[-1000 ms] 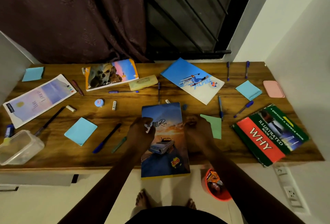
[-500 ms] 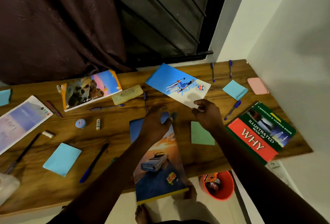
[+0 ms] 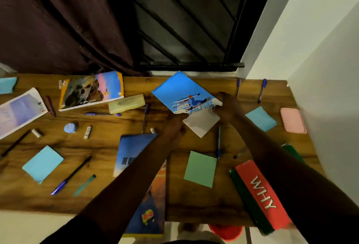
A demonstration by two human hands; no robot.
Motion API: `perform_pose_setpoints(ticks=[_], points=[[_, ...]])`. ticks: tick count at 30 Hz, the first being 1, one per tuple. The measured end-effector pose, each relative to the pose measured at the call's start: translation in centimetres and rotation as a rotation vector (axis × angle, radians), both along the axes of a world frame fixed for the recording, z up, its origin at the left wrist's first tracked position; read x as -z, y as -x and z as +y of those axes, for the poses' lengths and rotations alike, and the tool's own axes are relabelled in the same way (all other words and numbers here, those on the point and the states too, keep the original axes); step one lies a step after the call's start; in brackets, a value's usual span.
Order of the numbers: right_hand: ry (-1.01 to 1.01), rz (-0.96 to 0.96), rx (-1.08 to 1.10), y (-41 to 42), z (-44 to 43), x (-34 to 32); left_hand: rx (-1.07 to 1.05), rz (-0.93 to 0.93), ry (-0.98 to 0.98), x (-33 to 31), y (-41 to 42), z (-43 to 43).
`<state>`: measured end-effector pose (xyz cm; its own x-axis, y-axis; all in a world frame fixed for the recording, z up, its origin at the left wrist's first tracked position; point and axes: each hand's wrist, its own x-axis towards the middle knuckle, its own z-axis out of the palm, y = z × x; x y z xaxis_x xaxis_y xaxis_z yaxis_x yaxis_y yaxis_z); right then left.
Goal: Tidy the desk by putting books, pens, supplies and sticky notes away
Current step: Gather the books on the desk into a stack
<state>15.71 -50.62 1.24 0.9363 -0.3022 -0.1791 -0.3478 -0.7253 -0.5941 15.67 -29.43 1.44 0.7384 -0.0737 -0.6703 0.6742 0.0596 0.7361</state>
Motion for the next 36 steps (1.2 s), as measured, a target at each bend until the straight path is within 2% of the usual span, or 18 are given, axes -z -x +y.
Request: perform_pose_setpoints(ticks=[5, 9, 12, 18, 25, 29, 33, 36], points=[[0.027, 0.057, -0.176, -1.3, -0.3, 1.6, -0.126, 0.11, 0.135, 0.0, -0.1, -1.8], [0.071, 0.034, -0.163, -1.6, -0.6, 2.1, -0.172, 0.118, 0.113, 0.3, -0.5, -2.3], [-0.005, 0.026, -0.129, -1.9, -1.4, 2.0, -0.144, 0.045, 0.033, 0.8, -0.7, -2.3], [-0.017, -0.002, -0.11, -1.4, -1.6, 1.6, -0.118, -0.174, 0.023, 0.6, -0.5, -2.0], [-0.235, -0.073, 0.062, 1.0, 1.5, 1.0, -0.063, -0.345, -0.008, -2.2, 1.6, 3.3], [-0.358, -0.058, 0.042, 4.1, 5.6, -0.1, 0.047, -0.327, 0.047, -3.2, 4.4, 9.0], [-0.74, -0.011, 0.161, 9.3, 10.8, -0.9, 0.086, -0.264, 0.034, -2.7, 7.5, 15.3], [-0.771, 0.038, 0.186, 13.4, 14.4, -0.1, 0.189, -0.222, 0.011, -1.4, 9.9, 20.5]])
